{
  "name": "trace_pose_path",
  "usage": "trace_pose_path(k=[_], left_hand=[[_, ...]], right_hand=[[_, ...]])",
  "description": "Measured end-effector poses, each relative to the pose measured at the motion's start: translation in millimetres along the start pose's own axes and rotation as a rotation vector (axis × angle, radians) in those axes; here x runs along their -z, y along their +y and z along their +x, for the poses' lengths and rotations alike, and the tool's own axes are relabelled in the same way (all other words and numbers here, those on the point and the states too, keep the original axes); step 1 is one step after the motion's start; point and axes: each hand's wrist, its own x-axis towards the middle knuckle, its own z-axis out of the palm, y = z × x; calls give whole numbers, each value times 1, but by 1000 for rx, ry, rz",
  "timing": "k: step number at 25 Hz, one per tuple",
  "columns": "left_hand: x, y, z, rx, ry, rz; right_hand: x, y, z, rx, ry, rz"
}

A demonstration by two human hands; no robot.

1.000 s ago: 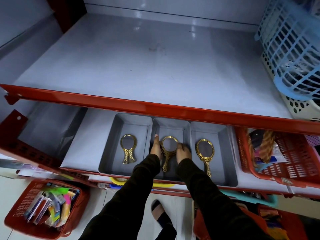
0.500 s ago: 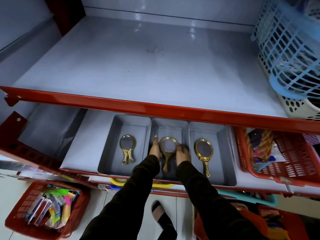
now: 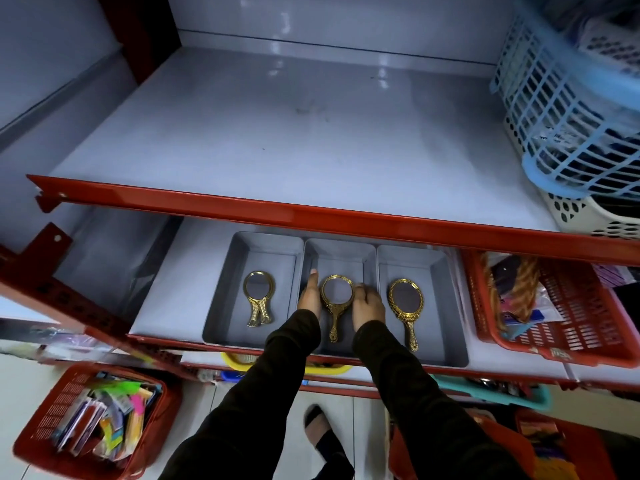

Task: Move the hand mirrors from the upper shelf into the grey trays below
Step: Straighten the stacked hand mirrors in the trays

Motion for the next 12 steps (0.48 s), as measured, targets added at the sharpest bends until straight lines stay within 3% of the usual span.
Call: trace_pose_path(k=[6, 9, 12], left_hand=[[35, 31, -25, -100, -80, -143], [69, 46, -27, -184, 0, -155], [101, 59, -16, -162, 114, -193]], right_hand=[[-8, -30, -32, 9, -94, 116], [-31, -43, -41, -55, -177, 281], [-62, -51, -44, -93, -250, 290]])
